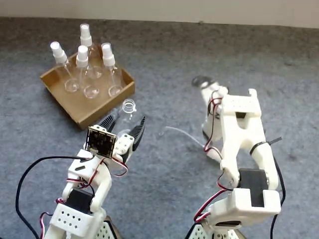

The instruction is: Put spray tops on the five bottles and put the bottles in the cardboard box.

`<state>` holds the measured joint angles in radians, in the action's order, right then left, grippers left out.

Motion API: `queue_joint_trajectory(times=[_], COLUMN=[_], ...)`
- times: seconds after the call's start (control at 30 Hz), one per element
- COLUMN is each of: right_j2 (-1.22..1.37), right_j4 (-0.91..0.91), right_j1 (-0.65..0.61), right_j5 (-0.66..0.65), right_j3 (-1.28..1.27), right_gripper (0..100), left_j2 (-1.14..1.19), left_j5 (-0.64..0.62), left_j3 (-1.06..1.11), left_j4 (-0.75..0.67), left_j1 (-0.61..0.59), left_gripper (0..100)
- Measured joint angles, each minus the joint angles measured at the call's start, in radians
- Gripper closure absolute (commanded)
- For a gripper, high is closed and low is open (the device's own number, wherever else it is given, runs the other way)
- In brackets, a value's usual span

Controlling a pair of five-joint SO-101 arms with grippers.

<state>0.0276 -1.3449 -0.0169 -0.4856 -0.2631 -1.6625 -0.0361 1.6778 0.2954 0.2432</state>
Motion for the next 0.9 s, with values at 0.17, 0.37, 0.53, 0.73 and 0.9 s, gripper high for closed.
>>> queue_joint_trajectory(times=[0.17,0.37,0.53,0.73,0.9], right_j2=[0.000,0.000,0.000,0.000,0.000], right_j4=[-0.003,-0.011,-0.129,-0.170,-0.137], right_j1=[-0.002,-0.008,-0.011,-0.011,-0.011], right_j5=[0.385,0.643,1.031,1.330,1.481], right_j3=[0.018,0.008,-0.005,-0.011,-0.066], right_gripper=[78.6,78.6,78.6,78.6,78.6], left_j2=[0.000,0.000,0.000,0.000,0.000], left_j5=[0.000,0.000,0.000,0.000,0.000], left_j3=[0.000,0.000,0.000,0.000,0.000], left_j4=[0.000,0.000,0.000,0.000,0.000], left_j1=[0.000,0.000,0.000,0.000,0.000], left_gripper=[94,94,94,94,94])
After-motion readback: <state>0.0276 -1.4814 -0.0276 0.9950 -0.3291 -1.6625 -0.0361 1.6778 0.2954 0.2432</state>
